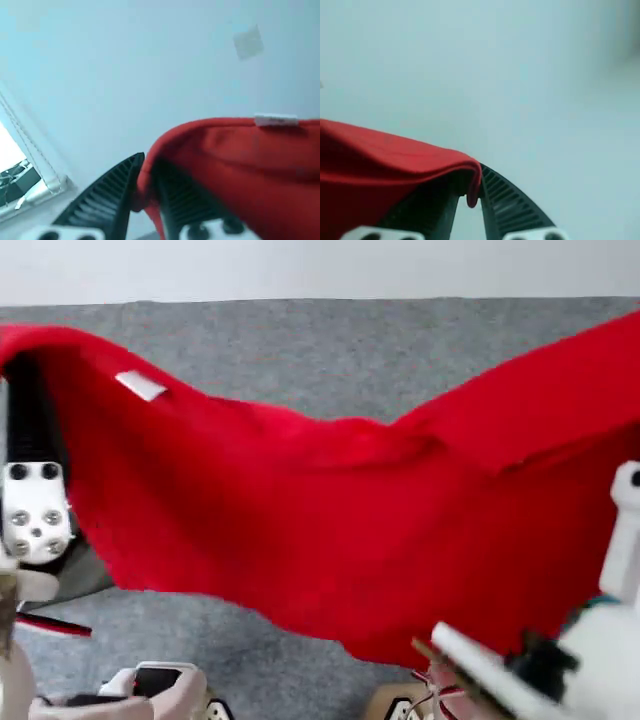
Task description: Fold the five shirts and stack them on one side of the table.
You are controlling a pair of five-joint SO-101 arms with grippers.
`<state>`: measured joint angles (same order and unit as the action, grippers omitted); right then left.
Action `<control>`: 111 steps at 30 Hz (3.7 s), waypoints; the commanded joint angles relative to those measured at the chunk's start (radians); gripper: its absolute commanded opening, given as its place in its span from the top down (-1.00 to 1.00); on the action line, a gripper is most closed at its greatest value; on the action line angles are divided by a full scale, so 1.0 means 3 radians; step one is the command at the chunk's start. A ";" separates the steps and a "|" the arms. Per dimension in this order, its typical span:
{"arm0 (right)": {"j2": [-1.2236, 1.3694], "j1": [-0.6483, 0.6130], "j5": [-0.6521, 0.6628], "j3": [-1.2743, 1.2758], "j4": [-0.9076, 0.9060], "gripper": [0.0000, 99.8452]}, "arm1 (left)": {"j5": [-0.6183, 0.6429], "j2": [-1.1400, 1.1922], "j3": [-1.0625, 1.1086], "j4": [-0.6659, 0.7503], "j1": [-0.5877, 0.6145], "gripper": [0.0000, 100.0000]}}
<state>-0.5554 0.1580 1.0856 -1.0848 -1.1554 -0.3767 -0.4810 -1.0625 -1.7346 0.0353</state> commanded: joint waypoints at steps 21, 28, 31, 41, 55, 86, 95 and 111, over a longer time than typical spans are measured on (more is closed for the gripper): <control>0.0018 -0.0023 -0.0220 0.0813 -0.0560 0.98 | -0.0118 -0.1575 0.3276 0.0696 0.0010 0.99; 0.0018 -0.0222 -0.0235 0.2169 -0.0043 0.98 | -0.0118 -0.1575 0.4524 0.1836 0.0010 0.99; 0.0018 -0.0222 -0.0235 0.2931 0.0621 0.98 | -0.0118 -0.1555 0.5097 0.2501 0.0010 0.99; 0.0284 -0.0228 -0.0215 0.4823 0.2851 0.98 | -0.0113 -0.0251 0.5419 0.3805 0.0010 0.99; 0.2069 -0.0217 -0.0220 0.3442 0.3506 0.98 | -0.0097 0.1979 0.3624 0.4066 -0.0015 0.99; 0.3450 -0.0207 -0.0015 0.1371 0.2780 0.98 | -0.0107 0.3831 0.0560 0.2409 -0.0184 0.99; 0.3097 -0.0207 -0.0015 0.1371 0.1148 0.98 | -0.0527 0.3938 0.0412 0.1376 -0.0169 0.99; 0.2442 -0.0228 -0.0026 0.1371 -0.1266 0.98 | -0.1238 0.4056 0.0458 0.0251 0.0123 0.99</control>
<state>0.2716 0.0951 1.0733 -0.6122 -1.4162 -0.7035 0.7357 -0.8922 -1.6256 0.0445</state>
